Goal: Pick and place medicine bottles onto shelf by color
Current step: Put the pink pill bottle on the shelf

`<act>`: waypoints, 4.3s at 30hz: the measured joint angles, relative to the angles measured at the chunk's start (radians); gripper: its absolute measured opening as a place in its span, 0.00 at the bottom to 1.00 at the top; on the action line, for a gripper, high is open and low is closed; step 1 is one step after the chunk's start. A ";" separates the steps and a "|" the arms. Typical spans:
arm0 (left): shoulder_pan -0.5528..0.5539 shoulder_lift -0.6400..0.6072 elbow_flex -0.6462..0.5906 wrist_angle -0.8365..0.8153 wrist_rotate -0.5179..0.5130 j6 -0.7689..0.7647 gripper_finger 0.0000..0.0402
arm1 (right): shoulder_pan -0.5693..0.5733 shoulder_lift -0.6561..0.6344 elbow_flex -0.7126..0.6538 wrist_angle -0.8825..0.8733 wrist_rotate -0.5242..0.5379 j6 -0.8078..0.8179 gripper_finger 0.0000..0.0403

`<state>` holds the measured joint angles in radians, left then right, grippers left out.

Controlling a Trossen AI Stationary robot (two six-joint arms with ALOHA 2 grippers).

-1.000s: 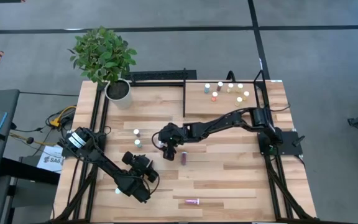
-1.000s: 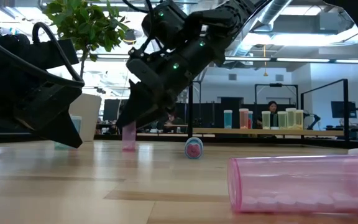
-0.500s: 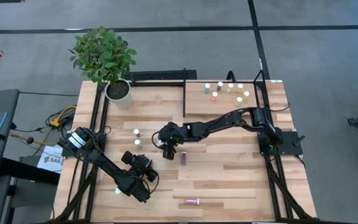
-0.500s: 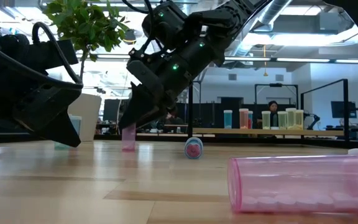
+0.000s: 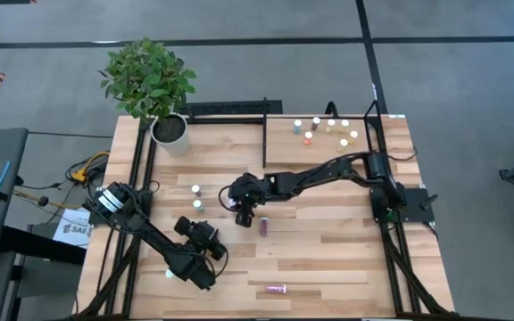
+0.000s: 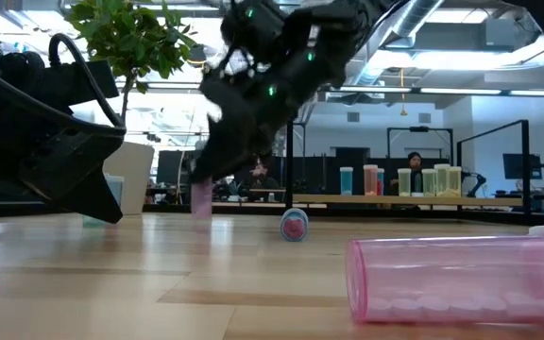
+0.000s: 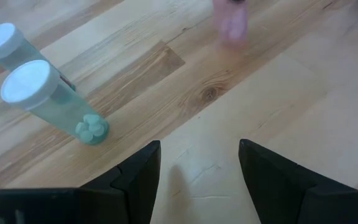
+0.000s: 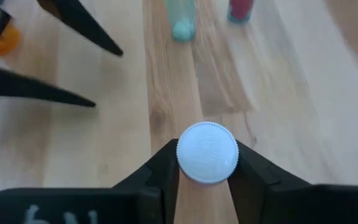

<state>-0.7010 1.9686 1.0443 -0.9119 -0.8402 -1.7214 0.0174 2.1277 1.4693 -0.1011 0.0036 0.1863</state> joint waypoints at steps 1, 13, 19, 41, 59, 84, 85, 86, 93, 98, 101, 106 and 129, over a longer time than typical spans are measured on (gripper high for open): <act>0.000 0.000 0.000 0.000 0.000 0.000 0.51 | 0.000 -0.014 0.001 -0.001 0.000 0.000 0.34; -0.001 0.000 0.000 -0.015 -0.002 -0.001 0.51 | -0.081 -0.337 0.001 -0.232 0.000 -0.003 0.32; -0.001 0.000 0.000 -0.023 -0.002 -0.002 0.51 | -0.148 -0.502 0.001 -0.401 0.003 -0.002 0.33; 0.026 -0.014 0.000 -0.151 -0.192 0.007 0.51 | -0.195 -0.898 -0.427 -0.726 0.189 0.359 0.33; 0.211 -0.014 0.036 -0.180 -0.272 0.011 0.51 | -0.307 -0.945 -0.562 -0.610 0.429 0.279 0.33; 0.328 -0.014 0.037 -0.170 -0.297 0.015 0.51 | -0.331 -0.691 -0.561 -0.079 0.255 0.007 0.33; 0.330 -0.014 0.037 -0.170 -0.294 0.014 0.51 | -0.325 -0.680 -0.561 -0.048 0.255 0.003 0.33; 0.330 -0.014 0.037 -0.170 -0.293 0.013 0.51 | -0.319 -0.667 -0.560 -0.014 0.255 -0.001 0.33; 0.331 -0.014 0.037 -0.170 -0.292 0.007 0.51 | -0.315 -0.572 -0.560 0.106 0.256 0.000 0.34; 0.331 -0.014 0.038 -0.170 -0.287 0.006 0.51 | -0.321 -0.517 -0.560 0.120 0.256 0.049 0.34; 0.331 -0.014 0.038 -0.170 -0.285 0.006 0.51 | -0.321 -0.492 -0.561 0.157 0.256 0.049 0.34; 0.333 -0.014 0.038 -0.170 -0.283 0.005 0.51 | -0.334 -0.458 -0.560 0.214 0.257 0.050 0.34; 0.334 -0.015 0.038 -0.167 -0.283 -0.029 0.51 | -0.473 -0.439 -0.560 0.226 0.260 0.050 0.34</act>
<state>-0.3666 1.9539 1.0821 -1.0786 -1.1233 -1.7508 -0.4557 1.6886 0.9092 0.1246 0.2634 0.2359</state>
